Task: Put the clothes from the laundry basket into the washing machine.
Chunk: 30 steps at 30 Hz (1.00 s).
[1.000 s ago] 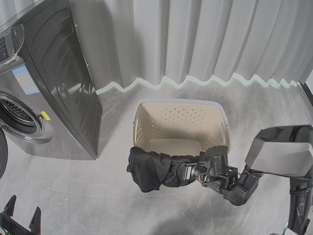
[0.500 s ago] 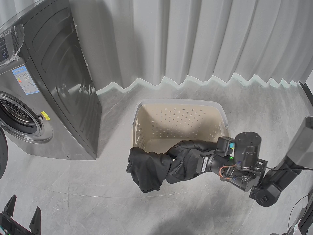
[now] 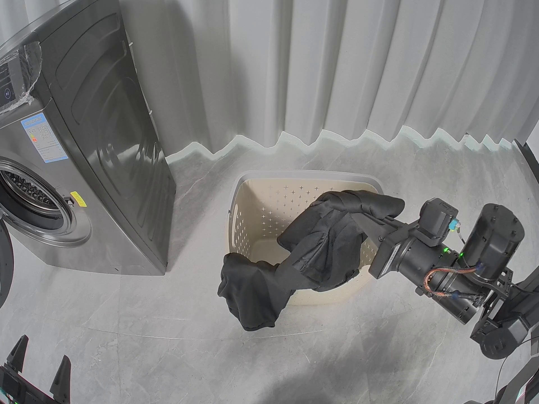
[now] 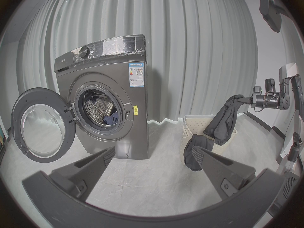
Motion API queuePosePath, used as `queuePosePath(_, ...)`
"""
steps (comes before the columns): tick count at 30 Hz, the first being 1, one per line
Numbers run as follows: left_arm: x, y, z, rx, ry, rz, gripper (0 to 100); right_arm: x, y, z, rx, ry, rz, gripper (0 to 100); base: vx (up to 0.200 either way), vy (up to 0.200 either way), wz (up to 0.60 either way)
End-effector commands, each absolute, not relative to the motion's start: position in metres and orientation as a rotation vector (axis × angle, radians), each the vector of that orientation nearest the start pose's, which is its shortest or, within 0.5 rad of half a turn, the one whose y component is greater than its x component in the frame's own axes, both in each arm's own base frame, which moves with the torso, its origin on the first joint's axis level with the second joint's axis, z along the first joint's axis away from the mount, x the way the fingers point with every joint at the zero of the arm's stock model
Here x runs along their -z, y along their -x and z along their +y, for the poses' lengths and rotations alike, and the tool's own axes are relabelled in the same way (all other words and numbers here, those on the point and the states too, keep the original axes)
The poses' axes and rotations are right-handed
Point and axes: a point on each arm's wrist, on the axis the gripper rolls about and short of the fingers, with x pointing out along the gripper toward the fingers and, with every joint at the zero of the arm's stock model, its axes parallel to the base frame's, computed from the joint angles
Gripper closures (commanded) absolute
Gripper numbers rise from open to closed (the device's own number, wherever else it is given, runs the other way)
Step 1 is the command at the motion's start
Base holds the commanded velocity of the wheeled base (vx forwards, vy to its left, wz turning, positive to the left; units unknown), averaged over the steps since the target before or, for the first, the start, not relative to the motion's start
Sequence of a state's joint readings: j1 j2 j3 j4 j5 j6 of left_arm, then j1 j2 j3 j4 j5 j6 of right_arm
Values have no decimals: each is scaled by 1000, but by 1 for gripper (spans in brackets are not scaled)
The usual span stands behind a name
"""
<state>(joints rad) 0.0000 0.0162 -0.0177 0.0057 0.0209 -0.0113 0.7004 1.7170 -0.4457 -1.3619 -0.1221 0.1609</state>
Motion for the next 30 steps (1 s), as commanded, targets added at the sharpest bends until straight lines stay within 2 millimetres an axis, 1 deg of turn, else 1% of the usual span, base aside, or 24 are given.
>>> queuePosePath(1,-75,22,0,-22,12,11,0,-180,-196,167,-602,-214,-107,100,0,0,0)
queuePosePath(3,-76,23,0,-11,12,11,0,-188,-192,163,-600,-200,-144,100,0,0,0)
queuePosePath(9,-76,23,0,-6,12,11,0,-203,-179,152,-596,-188,-198,100,-200,0,0)
queuePosePath(10,-76,23,0,-6,12,11,0,-206,-176,150,-598,-191,-205,100,0,0,0)
queuePosePath(16,-76,23,0,-6,12,11,0,-202,-171,146,-607,-180,-181,100,0,0,0)
queuePosePath(18,-76,23,0,-6,12,11,0,-200,-169,150,-625,-180,-175,100,0,0,0)
queuePosePath(22,-76,23,0,-6,12,11,0,-201,-168,153,-637,-186,-181,100,0,200,0)
queuePosePath(30,-76,23,0,-6,20,11,0,-201,-175,159,-638,-194,-184,100,0,200,0)
